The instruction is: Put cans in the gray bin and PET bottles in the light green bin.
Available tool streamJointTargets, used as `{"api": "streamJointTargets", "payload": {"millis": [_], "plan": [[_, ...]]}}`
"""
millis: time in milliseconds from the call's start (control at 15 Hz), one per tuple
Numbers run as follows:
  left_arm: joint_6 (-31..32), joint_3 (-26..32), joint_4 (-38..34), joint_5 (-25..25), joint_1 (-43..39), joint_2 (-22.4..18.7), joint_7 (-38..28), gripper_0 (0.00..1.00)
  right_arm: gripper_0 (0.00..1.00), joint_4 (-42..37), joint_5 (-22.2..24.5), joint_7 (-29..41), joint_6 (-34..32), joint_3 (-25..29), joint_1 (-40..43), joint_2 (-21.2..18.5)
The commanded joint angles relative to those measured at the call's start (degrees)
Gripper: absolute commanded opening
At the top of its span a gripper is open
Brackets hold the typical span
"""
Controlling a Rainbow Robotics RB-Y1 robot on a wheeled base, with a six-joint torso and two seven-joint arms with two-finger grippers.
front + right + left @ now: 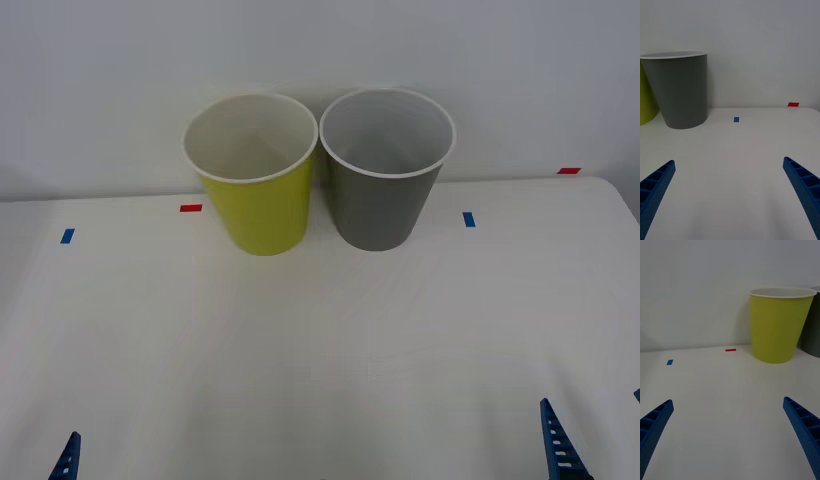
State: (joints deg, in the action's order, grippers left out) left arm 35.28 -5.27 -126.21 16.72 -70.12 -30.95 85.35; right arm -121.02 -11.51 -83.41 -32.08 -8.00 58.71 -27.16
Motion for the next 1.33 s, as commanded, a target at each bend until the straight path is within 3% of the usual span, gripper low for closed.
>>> {"api": "streamJointTargets", "payload": {"millis": [67, 1333], "plan": [[0.1, 0.0, 0.0, -0.1, -0.1, 0.0, 0.0, 1.00, 1.00, 0.0, 0.0, 0.0, 0.0, 0.0, 0.0, 0.0], [0.1, 0.0, 0.0, -0.1, -0.1, 0.0, 0.0, 1.00, 1.00, 0.0, 0.0, 0.0, 0.0, 0.0, 0.0, 0.0]]}}
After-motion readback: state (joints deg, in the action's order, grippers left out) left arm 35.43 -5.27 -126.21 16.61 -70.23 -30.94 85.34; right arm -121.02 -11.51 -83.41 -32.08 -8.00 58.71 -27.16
